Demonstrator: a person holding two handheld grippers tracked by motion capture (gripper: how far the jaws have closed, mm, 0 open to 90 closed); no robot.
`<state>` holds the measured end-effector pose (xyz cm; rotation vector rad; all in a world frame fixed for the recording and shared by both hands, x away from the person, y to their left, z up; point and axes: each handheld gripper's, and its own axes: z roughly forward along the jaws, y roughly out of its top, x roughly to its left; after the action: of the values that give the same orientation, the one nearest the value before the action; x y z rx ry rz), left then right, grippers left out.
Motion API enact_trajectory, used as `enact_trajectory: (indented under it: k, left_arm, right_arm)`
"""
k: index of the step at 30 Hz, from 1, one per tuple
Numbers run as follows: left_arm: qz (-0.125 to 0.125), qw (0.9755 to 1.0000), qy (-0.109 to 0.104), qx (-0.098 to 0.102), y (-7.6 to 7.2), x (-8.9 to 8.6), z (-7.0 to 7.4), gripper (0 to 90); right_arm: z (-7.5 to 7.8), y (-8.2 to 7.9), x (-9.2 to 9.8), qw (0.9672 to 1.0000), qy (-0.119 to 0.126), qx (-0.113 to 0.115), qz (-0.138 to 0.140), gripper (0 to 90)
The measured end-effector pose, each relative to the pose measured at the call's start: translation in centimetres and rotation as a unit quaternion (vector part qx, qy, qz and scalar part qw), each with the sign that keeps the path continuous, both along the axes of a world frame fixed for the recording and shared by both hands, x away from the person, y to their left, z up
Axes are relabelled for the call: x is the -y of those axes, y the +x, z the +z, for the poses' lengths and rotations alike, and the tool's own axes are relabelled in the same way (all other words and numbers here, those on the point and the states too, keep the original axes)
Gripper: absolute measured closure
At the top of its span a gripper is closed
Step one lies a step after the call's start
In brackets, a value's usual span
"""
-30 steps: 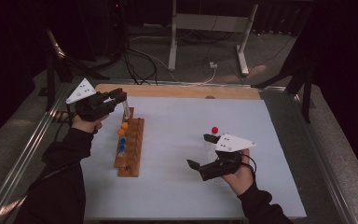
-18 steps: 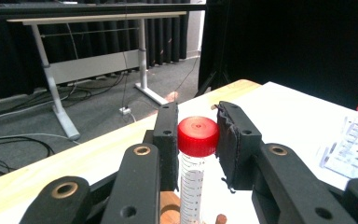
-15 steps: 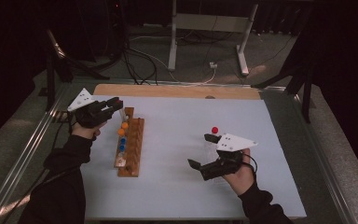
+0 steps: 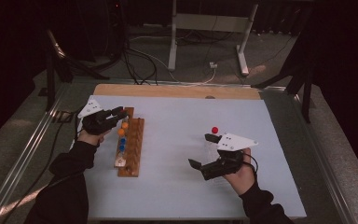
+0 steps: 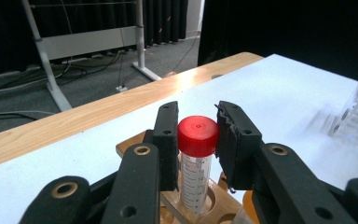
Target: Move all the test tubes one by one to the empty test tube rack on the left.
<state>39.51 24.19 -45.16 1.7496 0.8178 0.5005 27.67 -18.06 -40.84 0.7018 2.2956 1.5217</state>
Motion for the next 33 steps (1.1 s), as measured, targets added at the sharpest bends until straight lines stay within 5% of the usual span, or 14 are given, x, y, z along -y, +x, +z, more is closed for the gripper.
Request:
enact_trajectory:
  k: [3,7,9,14,17,20,23,33]
  left_arm:
    - [-0.002,1.0000,0.005,-0.001,0.0,0.0,-0.5,71.4]
    - [-0.002,1.0000,-0.002,-0.004,0.0,-0.2,-0.5,70.4]
    - [-0.013,0.9996,-0.021,-0.010,0.0,-0.5,-0.3,57.5]
    - [0.006,0.9987,-0.050,0.005,-0.5,-1.5,1.3,28.6]
    - [0.005,0.9984,-0.055,0.014,-1.2,-2.4,2.3,16.4]
    - [0.006,0.9978,-0.064,0.019,-2.1,-3.1,2.9,10.7]
    - [-0.002,0.9979,-0.060,0.022,-3.1,-3.6,3.1,5.5]
    - [-0.035,0.9975,-0.058,0.019,-5.7,-3.7,3.0,1.1]
  right_arm:
    - [0.1,0.0,0.1,1.0000,0.003,0.000,0.004,0.0]
    - [0.2,0.0,0.3,0.9995,0.009,0.030,0.004,0.0]
    - [0.5,0.0,0.5,0.9991,0.012,0.039,0.008,0.0]
    - [1.4,0.0,1.7,0.9982,0.010,0.058,-0.006,0.0]
    - [1.8,0.7,3.2,0.9991,0.014,0.037,-0.016,0.0]
    - [1.7,1.4,5.0,0.9988,0.023,0.022,-0.038,10.3]
    - [1.1,2.0,6.3,0.9966,0.009,0.017,-0.080,12.3]
    - [-3.8,5.4,7.3,0.9928,-0.033,-0.057,-0.100,38.4]
